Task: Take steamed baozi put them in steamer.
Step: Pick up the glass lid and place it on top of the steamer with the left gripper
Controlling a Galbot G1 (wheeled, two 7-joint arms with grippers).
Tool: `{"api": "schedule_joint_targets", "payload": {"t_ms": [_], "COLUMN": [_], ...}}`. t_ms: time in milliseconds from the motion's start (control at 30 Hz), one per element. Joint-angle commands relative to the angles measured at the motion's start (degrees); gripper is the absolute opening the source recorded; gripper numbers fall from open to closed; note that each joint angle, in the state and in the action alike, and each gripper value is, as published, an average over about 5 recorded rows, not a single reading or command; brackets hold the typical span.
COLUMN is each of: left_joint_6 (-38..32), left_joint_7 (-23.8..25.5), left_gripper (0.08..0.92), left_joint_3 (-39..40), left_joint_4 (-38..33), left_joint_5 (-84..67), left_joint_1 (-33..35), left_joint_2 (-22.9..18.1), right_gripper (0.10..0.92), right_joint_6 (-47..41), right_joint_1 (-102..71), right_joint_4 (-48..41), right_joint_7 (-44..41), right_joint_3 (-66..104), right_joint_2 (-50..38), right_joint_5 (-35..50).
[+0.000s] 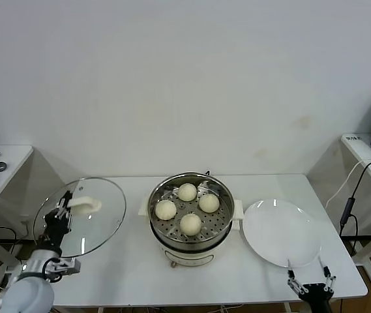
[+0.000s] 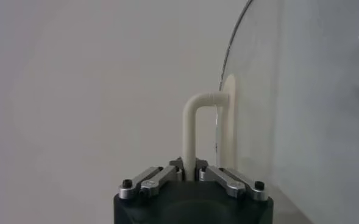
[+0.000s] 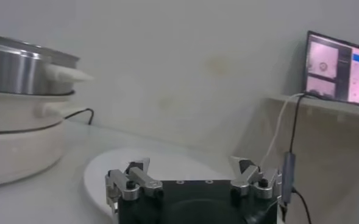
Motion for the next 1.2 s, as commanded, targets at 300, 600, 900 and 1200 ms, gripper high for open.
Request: {"api": "schedule_joint_targets", "payload": {"t_ms": [300,600,900,1200], "left_joint_6": [23.7,24.9,23.6,23.0], "left_joint_7": [18.4,24.5,24.7,24.0], "left_gripper": [0.175,0.175,0.175,0.175], "left_joint_3": [35.7,43.0,46.2,47.3], "left_joint_4": [-7.6,-2.5,1.9,5.3], "left_joint_5": [8.9,23.0,29.5,30.1], "left_joint_1": [-25.2,-32.6,-32.5,-32.4], "left_joint_2": [-2.6,-12.0,-19.2,-21.6], "right_gripper": [0.823,0.823,0.823,0.823], "right_joint_6": [0.5,1.1,1.3,1.4], "right_joint_1": [1.8,2.4,2.4,2.2], "right_joint_4": [-2.5,-4.5,-4.7,-4.7], "right_joint_7": [2.7,3.3,3.5,3.3], "right_joint_3": [-4.4,-5.5,-5.9,-5.9], "right_joint_2": [2.2,2.5,2.0,1.9], "right_joint_5": [-8.8,-10.3,-9.8,-9.3]}}
